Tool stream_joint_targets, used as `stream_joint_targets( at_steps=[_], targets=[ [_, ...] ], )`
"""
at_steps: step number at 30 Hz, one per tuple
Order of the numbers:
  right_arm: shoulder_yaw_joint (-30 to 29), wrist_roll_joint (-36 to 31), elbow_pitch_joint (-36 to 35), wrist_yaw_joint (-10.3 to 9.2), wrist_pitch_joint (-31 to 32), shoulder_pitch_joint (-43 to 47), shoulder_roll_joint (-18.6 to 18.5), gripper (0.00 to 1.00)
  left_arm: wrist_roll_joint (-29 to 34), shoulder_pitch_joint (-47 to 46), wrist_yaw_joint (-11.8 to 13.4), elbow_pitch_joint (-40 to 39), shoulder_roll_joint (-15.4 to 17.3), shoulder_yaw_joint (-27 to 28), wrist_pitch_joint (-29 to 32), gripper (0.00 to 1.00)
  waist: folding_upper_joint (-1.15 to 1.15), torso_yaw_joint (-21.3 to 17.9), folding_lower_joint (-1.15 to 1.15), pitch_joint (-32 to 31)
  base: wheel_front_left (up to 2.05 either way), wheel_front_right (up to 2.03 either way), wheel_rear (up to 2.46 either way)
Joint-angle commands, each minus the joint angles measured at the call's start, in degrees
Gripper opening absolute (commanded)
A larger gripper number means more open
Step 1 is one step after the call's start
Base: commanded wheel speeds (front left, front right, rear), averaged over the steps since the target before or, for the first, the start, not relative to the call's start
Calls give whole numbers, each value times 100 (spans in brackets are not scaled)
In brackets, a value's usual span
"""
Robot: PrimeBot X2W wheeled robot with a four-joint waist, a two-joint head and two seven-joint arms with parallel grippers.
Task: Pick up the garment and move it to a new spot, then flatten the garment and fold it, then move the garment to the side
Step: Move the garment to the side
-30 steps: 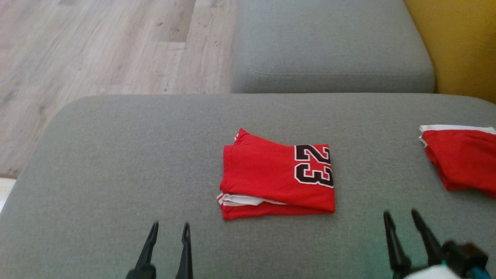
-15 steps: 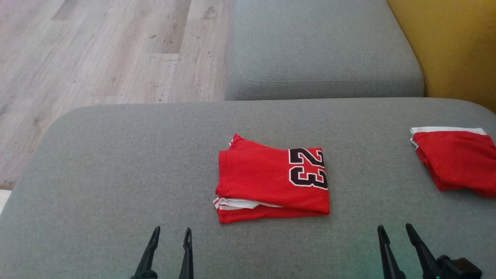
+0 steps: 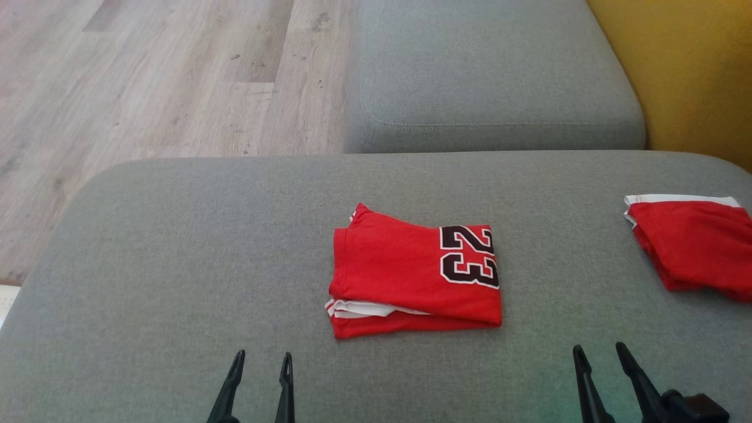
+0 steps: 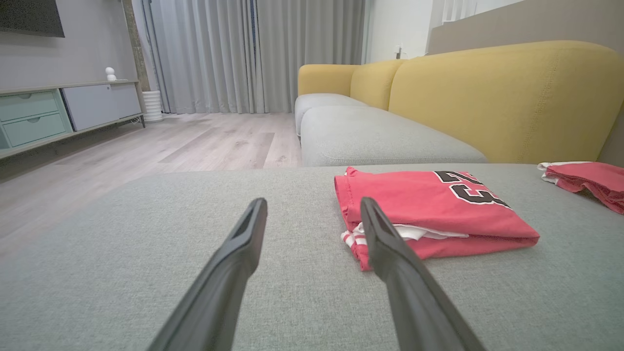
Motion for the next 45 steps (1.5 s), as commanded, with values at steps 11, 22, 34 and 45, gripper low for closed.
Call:
stream_joint_targets(
  at_steps=[11,22,34,45],
  targets=[
    [64,-30,-163,-4,-80,-103,-70,100,177,-233,-119,-95,-147,304,-71,100,0,111,0,131,0,0,0],
    [272,270,293,-4,-62,-588,-130,100,309,-357,-197,-67,-316,285,-71,100,0,303,0,640,0,0,0],
    [523,2105,1112,-4,1558,-2414,-346,100,408,-874,-304,-12,-514,128,-71,100,0,655,0,1497,0,0,0],
    [786,2829,1777,-4,2151,-3103,-355,0,404,-1126,-259,53,-573,64,-71,100,0,814,0,1716,0,0,0]
  ],
)
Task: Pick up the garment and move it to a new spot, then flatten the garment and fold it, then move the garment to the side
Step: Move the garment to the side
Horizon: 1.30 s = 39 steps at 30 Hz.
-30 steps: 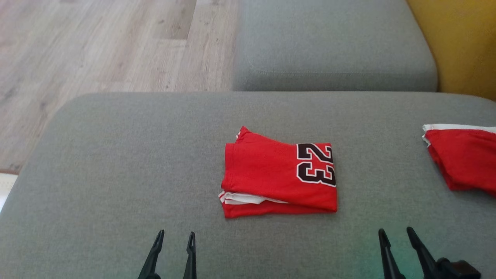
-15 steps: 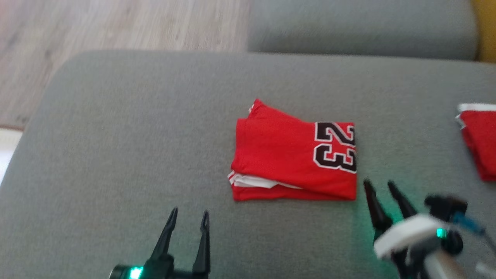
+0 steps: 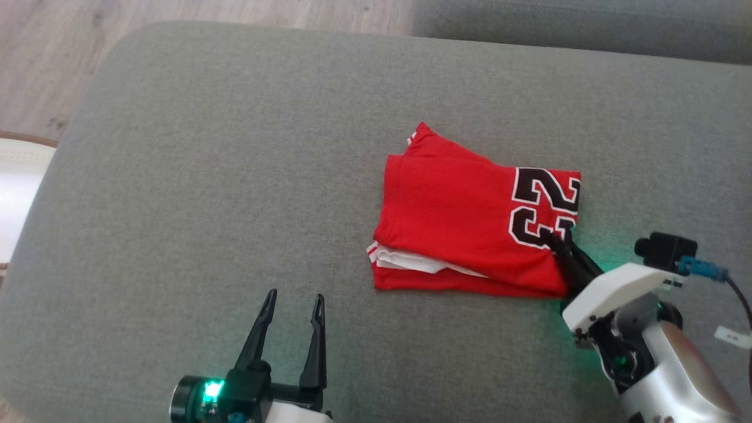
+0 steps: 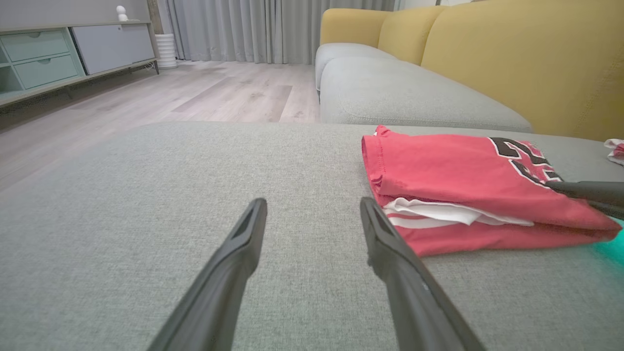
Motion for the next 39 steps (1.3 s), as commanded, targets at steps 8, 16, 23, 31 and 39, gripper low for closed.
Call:
stream_joint_targets(
  at_steps=[8,16,23,31,39],
  targets=[
    [99,66,-572,-4,-167,-641,-967,0,52,-400,59,-279,-60,214,-70,100,0,-763,-1,389,0,0,0],
    [-630,-25,-969,-4,113,-1152,-2279,0,173,-893,10,-312,-61,322,-70,100,0,-1340,-1,1026,0,0,0],
    [-1479,-154,-1218,-4,373,-1199,-3178,0,259,-1297,-69,-281,-61,501,-70,100,0,-1497,-1,1384,0,0,0],
    [-2231,-1374,-1519,-4,-196,-1058,-2815,100,25,-1368,-185,-419,-62,552,-70,100,0,-1404,-1,1104,0,0,0],
    [-1159,-2034,-1970,-4,-1063,-129,-1306,100,-328,-981,-269,-274,-62,525,-70,100,0,-1131,-1,105,0,0,0]
  ],
)
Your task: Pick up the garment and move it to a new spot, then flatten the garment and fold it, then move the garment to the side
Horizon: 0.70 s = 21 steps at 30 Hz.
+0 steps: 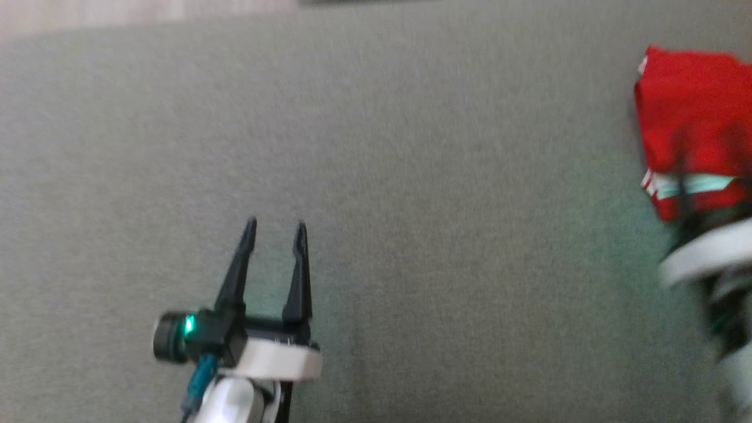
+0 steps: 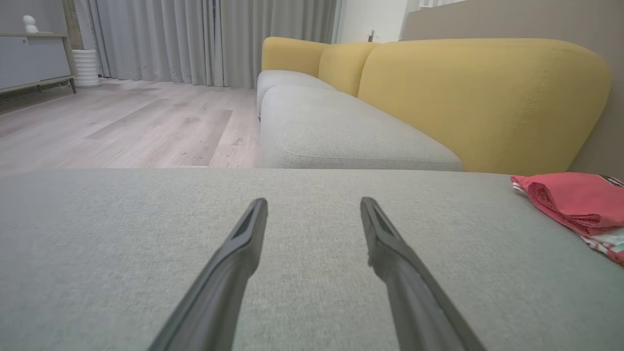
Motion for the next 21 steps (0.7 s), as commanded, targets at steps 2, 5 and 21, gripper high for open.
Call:
stream_joint_targets(
  at_steps=[2,5,21],
  targets=[
    [372,-84,-168,-5,-388,343,156,100,-2,152,13,-143,-8,152,-54,100,0,270,1,-682,0,0,0],
    [801,-223,-38,-5,-879,752,576,100,52,341,35,-144,-8,186,-54,100,0,410,1,-1055,0,0,0],
    [450,-996,-652,-5,-1199,2483,1743,100,232,1441,29,-426,-8,486,-54,100,0,639,1,-2041,0,0,0]
  ],
)
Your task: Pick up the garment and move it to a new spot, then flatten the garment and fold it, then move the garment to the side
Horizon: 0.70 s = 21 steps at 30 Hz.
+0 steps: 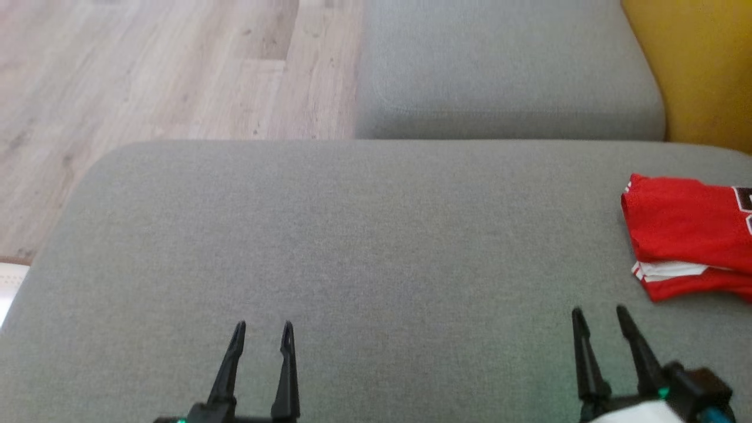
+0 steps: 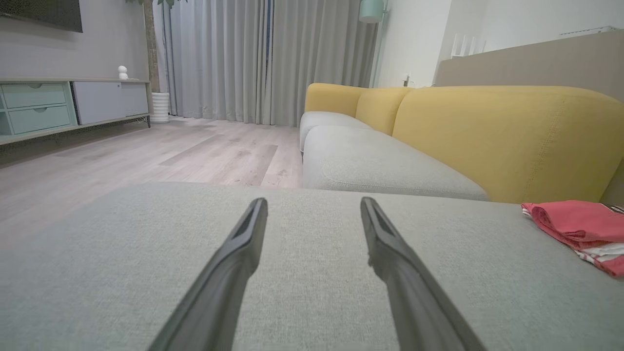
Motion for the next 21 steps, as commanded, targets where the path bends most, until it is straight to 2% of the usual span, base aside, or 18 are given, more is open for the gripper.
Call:
stream_joint_targets(
  at_steps=[1,20,21],
  targets=[
    [126,-78,-249,-4,-76,-132,-2,100,66,-169,-20,-214,-16,234,-54,100,0,15,1,-78,0,0,0],
    [281,-60,-309,-4,-77,173,25,100,136,-18,-210,-226,-16,398,-54,100,0,34,1,-146,0,0,0],
    [154,-60,-114,0,1,298,67,0,92,187,-201,-22,3,177,1,0,0,34,1,-146,0,0,0]
  ],
)
